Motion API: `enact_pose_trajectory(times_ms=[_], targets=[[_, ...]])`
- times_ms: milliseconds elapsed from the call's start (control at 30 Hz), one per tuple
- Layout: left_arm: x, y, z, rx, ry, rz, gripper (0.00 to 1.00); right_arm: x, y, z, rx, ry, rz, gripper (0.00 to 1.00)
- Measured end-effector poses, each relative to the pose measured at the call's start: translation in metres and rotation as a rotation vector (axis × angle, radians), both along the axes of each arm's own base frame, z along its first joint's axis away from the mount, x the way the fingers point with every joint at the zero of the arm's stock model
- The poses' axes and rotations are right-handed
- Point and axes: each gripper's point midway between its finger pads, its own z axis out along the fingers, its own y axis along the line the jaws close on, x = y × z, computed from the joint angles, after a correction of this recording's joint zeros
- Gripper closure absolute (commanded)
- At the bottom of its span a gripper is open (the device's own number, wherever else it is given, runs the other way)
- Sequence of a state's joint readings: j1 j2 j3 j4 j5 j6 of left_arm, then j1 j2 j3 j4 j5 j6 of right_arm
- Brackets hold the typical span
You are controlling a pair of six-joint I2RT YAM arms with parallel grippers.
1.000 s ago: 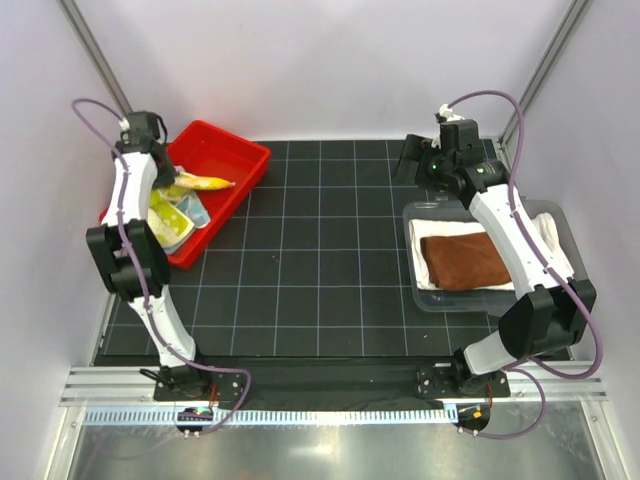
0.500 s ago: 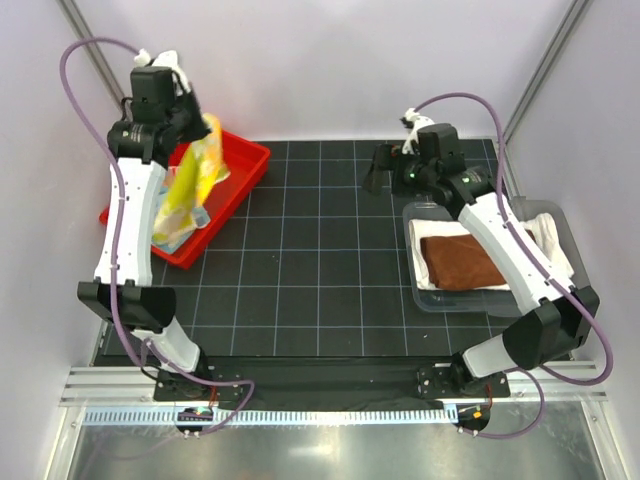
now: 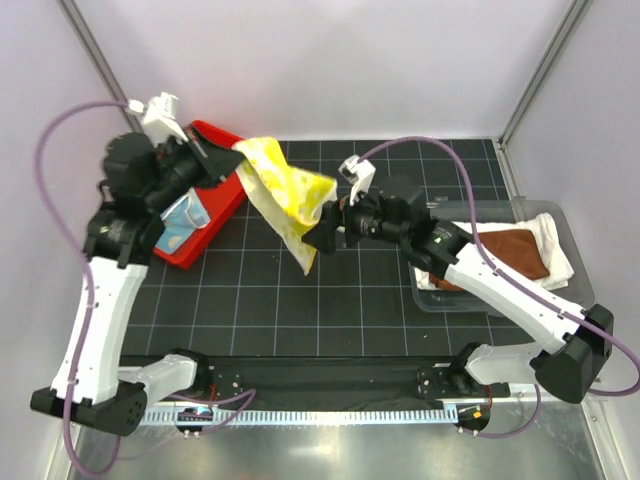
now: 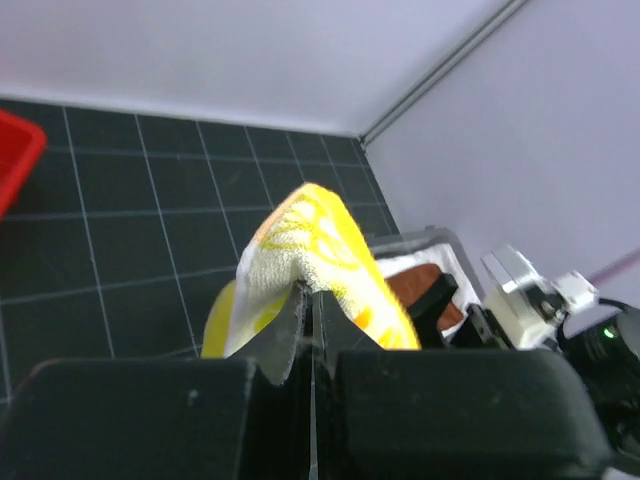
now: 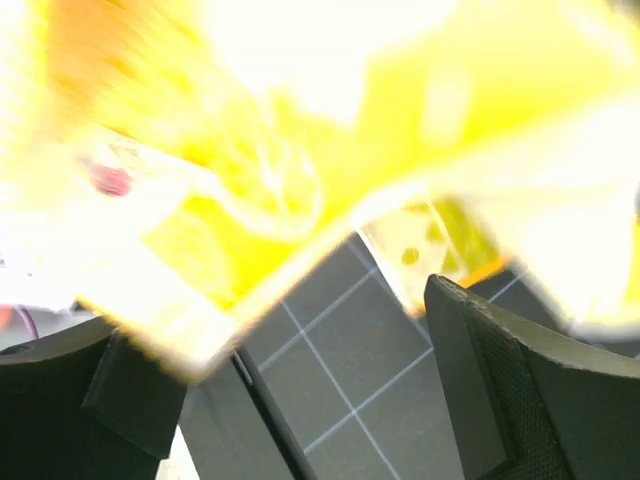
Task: Fold and stack the towels
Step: Move the towel to the center of the board
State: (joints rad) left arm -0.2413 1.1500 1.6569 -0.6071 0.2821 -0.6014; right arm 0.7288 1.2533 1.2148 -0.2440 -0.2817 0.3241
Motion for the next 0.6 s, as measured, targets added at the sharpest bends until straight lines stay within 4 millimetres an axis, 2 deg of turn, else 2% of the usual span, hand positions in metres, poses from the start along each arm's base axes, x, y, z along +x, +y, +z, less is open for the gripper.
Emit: enact_pose_trajectory(times_ms=[100,167,267,333,367,433,533,600], targets=[[0.012,-0.01,-0.066,-0.032,0.151,-0.012,1.0,-0.01,0.01,-0.027,-0.052,0.004,0.027,0.08],[0.021,-0.016,-0.129,-0.027,0.292,-0.01,1.0,-0.004,0.007,-0.046,-0.096,0.017,-0.013,0.08],[0.011,-0.015,-0.233,0.011,0.533,0.018,1.0,0.008,-0.01,-0.079,-0.179,0.044,-0.128,0.09],[-0.005,-0.009,-0.29,0.041,0.679,0.05,1.0,0.011,-0.026,-0.107,-0.26,0.087,-0.201,0.13],[-0.01,-0.007,-0.308,0.054,0.727,0.06,1.0,0.012,-0.031,-0.12,-0.3,0.11,-0.224,0.19],[-0.021,-0.002,-0.343,0.086,0.814,0.083,0.98,0.013,-0.036,-0.141,-0.36,0.15,-0.235,0.24],[-0.025,0.003,-0.362,0.113,0.86,0.106,0.96,0.01,-0.032,-0.162,-0.4,0.194,-0.208,0.4],[-0.021,0.006,-0.363,0.122,0.845,0.123,0.96,0.007,-0.027,-0.174,-0.407,0.222,-0.179,0.43]])
